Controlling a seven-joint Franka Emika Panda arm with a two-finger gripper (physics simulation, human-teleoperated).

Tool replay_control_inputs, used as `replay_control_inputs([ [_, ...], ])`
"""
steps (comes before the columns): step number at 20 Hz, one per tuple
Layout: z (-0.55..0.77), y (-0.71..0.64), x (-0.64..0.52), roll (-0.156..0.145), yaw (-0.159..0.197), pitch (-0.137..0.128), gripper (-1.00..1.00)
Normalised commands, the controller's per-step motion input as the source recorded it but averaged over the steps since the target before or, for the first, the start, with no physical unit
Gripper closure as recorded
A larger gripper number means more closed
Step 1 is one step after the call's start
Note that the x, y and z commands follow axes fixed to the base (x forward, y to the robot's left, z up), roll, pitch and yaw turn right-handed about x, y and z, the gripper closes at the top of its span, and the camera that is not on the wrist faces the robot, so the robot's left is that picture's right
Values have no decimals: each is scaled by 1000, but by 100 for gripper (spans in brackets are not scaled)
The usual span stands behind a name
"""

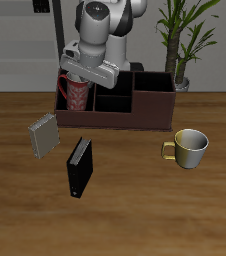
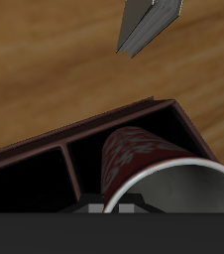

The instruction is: Place the red mug into the back desk caddy's left compartment

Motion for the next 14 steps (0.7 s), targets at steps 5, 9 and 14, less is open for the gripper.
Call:
replay_control_inputs([
  [5, -168, 10, 70, 27, -36, 55, 100],
  [9, -72, -11, 34, -9, -39, 36, -100],
  [14, -63, 0, 34, -12, -24, 16, -100],
])
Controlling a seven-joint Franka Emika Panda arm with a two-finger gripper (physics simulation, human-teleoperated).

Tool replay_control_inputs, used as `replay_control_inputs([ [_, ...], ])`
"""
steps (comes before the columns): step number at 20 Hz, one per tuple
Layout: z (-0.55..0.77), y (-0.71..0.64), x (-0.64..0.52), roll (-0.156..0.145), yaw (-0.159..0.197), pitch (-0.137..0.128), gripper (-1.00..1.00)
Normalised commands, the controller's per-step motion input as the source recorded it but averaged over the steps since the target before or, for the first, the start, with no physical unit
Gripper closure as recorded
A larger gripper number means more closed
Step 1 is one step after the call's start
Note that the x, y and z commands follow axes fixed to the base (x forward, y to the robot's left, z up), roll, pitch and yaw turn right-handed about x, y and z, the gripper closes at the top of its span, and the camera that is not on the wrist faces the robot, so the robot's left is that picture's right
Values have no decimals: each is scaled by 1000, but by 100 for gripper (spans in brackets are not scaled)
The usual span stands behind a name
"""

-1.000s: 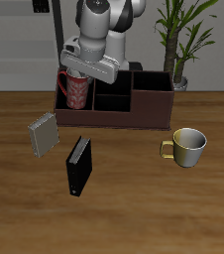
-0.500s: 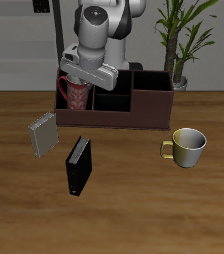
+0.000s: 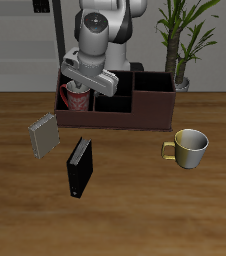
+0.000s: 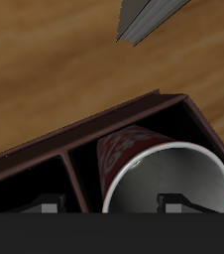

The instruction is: Place the red mug into the back desk caddy's left compartment

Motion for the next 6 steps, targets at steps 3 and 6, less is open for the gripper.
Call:
replay_control_inputs([
  [3, 0, 4, 9, -8, -13, 4, -100],
  [6, 17, 17, -5, -13, -9, -4, -100],
])
